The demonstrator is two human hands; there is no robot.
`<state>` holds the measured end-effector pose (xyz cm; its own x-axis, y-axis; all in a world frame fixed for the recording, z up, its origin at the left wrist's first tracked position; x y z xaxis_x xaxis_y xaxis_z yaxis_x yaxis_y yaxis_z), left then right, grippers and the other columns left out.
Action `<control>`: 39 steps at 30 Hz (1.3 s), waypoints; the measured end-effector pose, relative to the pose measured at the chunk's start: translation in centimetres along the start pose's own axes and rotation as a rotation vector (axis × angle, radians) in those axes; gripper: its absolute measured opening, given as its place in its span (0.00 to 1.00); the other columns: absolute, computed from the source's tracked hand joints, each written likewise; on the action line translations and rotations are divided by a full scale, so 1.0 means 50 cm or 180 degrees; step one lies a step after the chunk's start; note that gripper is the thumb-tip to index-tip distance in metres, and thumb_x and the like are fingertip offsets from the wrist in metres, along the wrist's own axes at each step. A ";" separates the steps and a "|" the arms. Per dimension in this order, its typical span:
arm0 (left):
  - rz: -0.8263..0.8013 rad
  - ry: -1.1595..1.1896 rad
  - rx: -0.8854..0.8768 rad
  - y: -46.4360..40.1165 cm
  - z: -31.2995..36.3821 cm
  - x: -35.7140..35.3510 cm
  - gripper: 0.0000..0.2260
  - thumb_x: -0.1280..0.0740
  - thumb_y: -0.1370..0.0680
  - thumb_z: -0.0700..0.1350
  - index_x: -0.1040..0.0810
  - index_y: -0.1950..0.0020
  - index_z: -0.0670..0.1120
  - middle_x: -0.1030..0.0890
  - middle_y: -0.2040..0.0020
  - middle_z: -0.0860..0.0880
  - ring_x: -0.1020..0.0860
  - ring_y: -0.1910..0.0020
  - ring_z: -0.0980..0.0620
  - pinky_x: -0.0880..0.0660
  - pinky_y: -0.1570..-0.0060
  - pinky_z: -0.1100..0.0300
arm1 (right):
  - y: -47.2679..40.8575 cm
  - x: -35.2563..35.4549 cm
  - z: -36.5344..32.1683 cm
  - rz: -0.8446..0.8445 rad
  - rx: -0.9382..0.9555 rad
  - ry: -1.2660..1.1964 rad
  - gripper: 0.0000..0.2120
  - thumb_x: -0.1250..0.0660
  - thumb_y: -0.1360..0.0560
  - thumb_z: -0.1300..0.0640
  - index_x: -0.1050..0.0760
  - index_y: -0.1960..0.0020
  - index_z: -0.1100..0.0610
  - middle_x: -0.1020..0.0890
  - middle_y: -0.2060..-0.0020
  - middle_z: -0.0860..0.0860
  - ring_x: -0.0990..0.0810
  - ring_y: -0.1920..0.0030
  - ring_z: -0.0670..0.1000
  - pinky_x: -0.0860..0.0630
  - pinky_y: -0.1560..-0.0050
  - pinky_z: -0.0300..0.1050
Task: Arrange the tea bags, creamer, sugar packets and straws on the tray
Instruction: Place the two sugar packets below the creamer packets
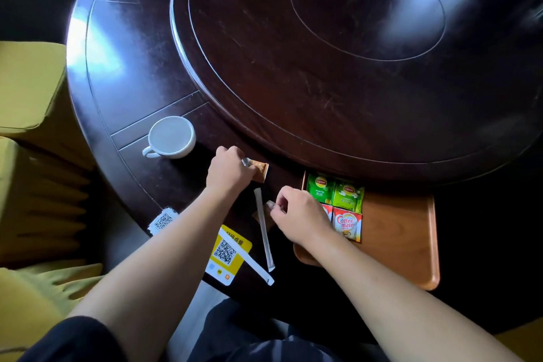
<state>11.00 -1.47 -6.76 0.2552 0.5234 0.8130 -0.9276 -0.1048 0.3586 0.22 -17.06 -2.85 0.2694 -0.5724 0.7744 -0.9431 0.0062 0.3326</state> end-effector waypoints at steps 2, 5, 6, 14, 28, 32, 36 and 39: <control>-0.0081 -0.0055 0.0070 -0.002 0.007 0.003 0.24 0.25 0.33 0.57 0.21 0.43 0.45 0.26 0.46 0.44 0.22 0.48 0.42 0.24 0.53 0.51 | 0.007 0.024 0.003 0.0029 -0.0122 -0.0273 0.05 0.33 0.26 0.53 0.27 0.59 0.52 0.21 0.68 0.49 0.23 0.65 0.52 0.26 0.67 0.48; -0.0131 -0.0057 0.0162 -0.002 0.018 -0.001 0.23 0.25 0.35 0.54 0.25 0.46 0.44 0.22 0.46 0.43 0.21 0.47 0.40 0.25 0.54 0.52 | 0.024 0.061 0.019 0.0258 -0.0181 -0.0513 0.04 0.34 0.25 0.55 0.27 0.59 0.51 0.20 0.68 0.49 0.21 0.67 0.48 0.25 0.68 0.46; -0.0128 -0.0008 0.0194 -0.002 0.021 -0.004 0.22 0.25 0.35 0.53 0.26 0.47 0.43 0.20 0.47 0.43 0.21 0.48 0.40 0.25 0.57 0.53 | 0.031 0.072 0.028 0.0325 -0.0212 -0.0576 0.04 0.34 0.25 0.56 0.27 0.58 0.50 0.19 0.67 0.48 0.21 0.66 0.47 0.25 0.67 0.45; -0.0211 0.0330 -0.0035 0.025 0.056 -0.004 0.08 0.28 0.29 0.49 0.22 0.59 0.46 0.22 0.63 0.50 0.22 0.60 0.47 0.30 0.63 0.59 | 0.093 0.119 0.143 0.0639 -0.0759 -0.1039 0.03 0.32 0.24 0.52 0.23 0.56 0.48 0.18 0.62 0.45 0.20 0.61 0.44 0.21 0.64 0.43; -0.1315 0.0544 -0.1062 0.241 0.122 -0.027 0.06 0.25 0.27 0.50 0.19 0.54 0.51 0.16 0.66 0.55 0.21 0.69 0.68 0.29 0.72 0.74 | 0.185 0.113 0.279 0.0561 -0.0958 -0.1845 0.08 0.26 0.27 0.62 0.18 0.57 0.49 0.16 0.59 0.49 0.21 0.63 0.45 0.21 0.62 0.45; -0.1653 0.0360 -0.1211 0.275 0.136 -0.080 0.06 0.25 0.27 0.46 0.19 0.53 0.49 0.17 0.67 0.56 0.21 0.70 0.69 0.29 0.72 0.75 | 0.187 0.107 0.284 0.0440 -0.0837 -0.1395 0.07 0.27 0.27 0.62 0.18 0.57 0.51 0.15 0.61 0.46 0.18 0.61 0.44 0.23 0.58 0.39; -0.1487 -0.0053 -0.1237 0.283 0.129 -0.116 0.14 0.24 0.31 0.43 0.19 0.47 0.50 0.16 0.55 0.52 0.19 0.60 0.57 0.21 0.61 0.63 | 0.177 0.090 0.290 0.0317 -0.0768 -0.0987 0.08 0.27 0.26 0.60 0.21 0.57 0.47 0.17 0.61 0.41 0.20 0.60 0.41 0.26 0.59 0.33; -0.1213 -0.0369 -0.1516 0.289 0.125 -0.129 0.20 0.23 0.31 0.46 0.21 0.40 0.49 0.18 0.47 0.49 0.20 0.51 0.50 0.23 0.52 0.58 | 0.173 0.082 0.292 0.0274 -0.0606 -0.0709 0.05 0.28 0.25 0.58 0.20 0.52 0.48 0.18 0.55 0.42 0.20 0.53 0.45 0.24 0.53 0.41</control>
<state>-2.33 -11.63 -3.96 0.5957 0.3514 0.7222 -0.7784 0.4744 0.4112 -9.69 -31.33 -4.64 0.1207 -0.7287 0.6741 -0.9013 0.2041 0.3821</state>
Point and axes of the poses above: each hand's wrist, its own y-axis away from the middle knuckle, its own x-axis out of the back of the hand, z = x × y, the point moved 2 cm from there along -y, towards the middle knuckle
